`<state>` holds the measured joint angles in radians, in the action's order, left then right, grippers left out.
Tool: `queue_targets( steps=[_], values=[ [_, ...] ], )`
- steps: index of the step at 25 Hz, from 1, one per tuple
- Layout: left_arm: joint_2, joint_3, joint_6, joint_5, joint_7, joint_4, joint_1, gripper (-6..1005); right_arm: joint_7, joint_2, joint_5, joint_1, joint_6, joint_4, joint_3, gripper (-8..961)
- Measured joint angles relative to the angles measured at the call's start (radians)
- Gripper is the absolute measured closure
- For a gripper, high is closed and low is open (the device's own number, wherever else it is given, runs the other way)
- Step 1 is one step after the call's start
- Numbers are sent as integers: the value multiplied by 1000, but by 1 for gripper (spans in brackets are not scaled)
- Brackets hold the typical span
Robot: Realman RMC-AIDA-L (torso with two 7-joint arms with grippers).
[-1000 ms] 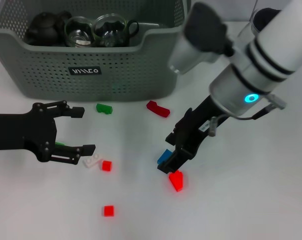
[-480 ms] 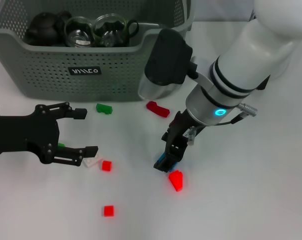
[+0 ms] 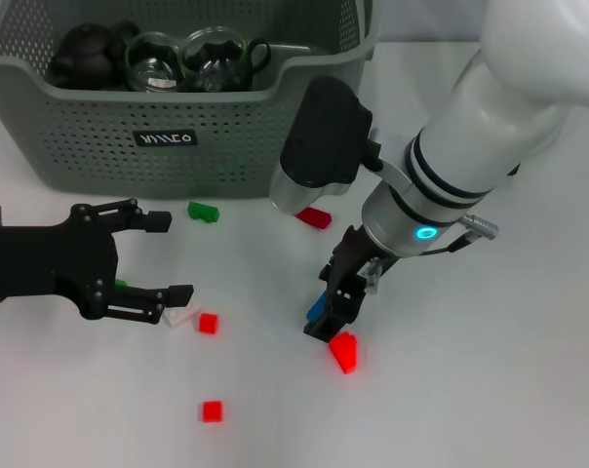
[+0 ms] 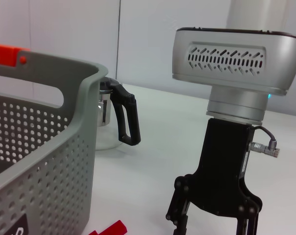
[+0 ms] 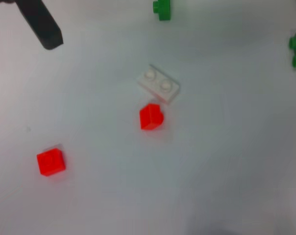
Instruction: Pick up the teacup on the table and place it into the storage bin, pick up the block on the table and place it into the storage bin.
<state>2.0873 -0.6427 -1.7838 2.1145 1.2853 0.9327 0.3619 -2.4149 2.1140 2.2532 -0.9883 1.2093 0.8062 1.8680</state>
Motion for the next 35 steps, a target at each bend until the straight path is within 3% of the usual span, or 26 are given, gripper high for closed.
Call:
queue_targets(
  steps=[17, 28, 33, 35],
  values=[
    [0, 2, 9, -1, -1, -3, 3, 49, -12, 2, -3, 4, -2, -20, 15, 176],
    [0, 2, 12, 4, -3, -3, 3, 49, -25, 3, -3, -2, -1, -8, 18, 532],
    [-3, 2, 11, 5, -6, -3, -2, 49, -38, -7, 1, 5, 25, 56, 2, 532],
    [-11, 2, 0, 13, -6, -3, -6, 49, -49, -14, 7, 12, 75, 131, -50, 532]
  ],
)
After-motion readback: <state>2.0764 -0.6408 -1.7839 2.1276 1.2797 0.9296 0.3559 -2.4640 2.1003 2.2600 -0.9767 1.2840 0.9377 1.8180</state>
